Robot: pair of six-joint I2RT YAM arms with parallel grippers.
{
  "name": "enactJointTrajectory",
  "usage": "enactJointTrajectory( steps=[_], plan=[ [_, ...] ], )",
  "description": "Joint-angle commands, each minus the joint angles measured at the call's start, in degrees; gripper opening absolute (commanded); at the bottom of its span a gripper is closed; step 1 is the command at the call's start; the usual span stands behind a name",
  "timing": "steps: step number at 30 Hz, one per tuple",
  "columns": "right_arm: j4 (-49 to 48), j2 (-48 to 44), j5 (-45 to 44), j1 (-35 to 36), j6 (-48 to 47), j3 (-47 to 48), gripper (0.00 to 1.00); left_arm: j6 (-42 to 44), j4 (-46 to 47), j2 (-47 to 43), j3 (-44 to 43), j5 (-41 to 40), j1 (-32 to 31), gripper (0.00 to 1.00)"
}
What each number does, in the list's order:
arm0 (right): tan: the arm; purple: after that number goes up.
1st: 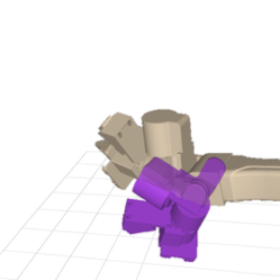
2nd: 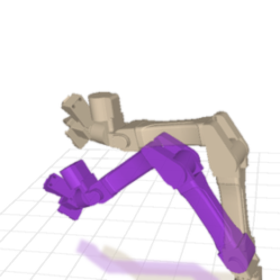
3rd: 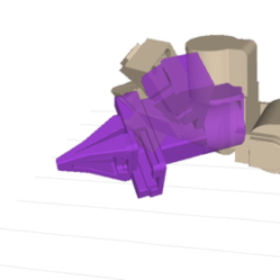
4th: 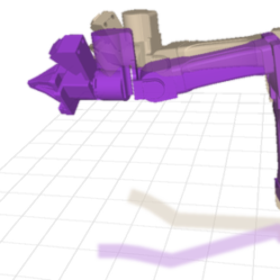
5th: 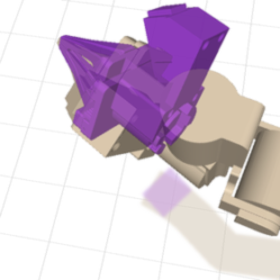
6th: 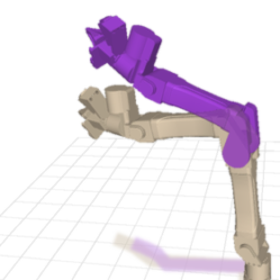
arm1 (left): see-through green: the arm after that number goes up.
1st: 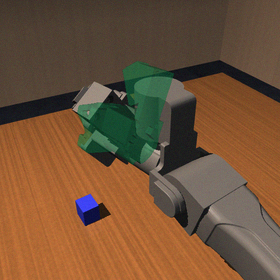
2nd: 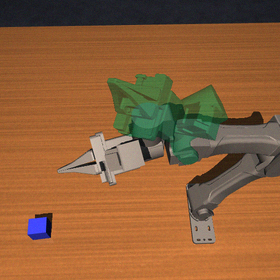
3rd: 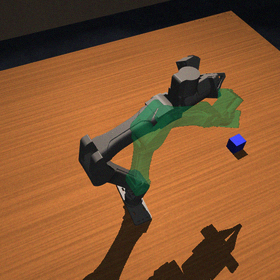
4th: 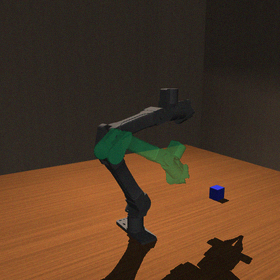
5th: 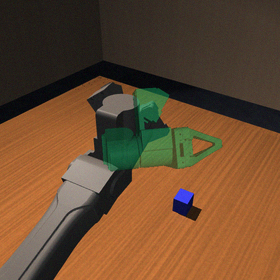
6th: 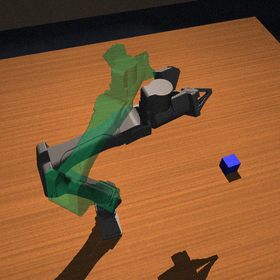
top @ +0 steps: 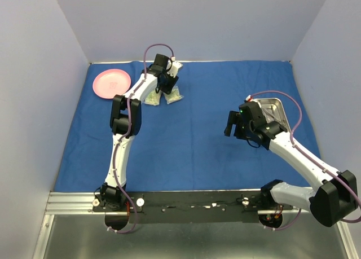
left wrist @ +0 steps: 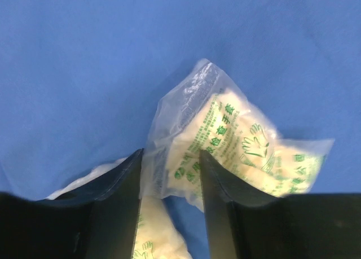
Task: Open and lay out the surgical kit
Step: Place the medical item in the surgical kit.
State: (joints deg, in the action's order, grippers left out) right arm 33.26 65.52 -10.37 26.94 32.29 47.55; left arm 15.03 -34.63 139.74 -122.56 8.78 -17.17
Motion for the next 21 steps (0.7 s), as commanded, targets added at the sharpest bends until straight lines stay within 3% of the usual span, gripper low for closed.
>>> enactJointTrajectory(
  steps=[1, 8, 13, 21],
  plan=[
    [2.43, 0.58, -6.67, -0.74, -2.84, 3.25, 0.92, -4.46, 2.72, -5.00, 0.48, -1.30, 0.38, 0.69],
    [1.64, 1.19, -4.58, -11.79, -7.41, 5.36, 0.91, -14.56, 6.94, -13.87, 4.43, -3.67, -0.67, 0.94],
    [1.72, 3.74, -1.58, -20.33, -7.95, 7.55, 0.90, -23.62, 9.23, -22.13, 10.93, -4.91, -1.46, 0.99],
    [2.78, 11.03, 4.56, -32.55, -7.77, 10.54, 0.86, -33.57, 9.41, -37.76, 31.14, -0.60, -2.52, 0.99]
  ],
)
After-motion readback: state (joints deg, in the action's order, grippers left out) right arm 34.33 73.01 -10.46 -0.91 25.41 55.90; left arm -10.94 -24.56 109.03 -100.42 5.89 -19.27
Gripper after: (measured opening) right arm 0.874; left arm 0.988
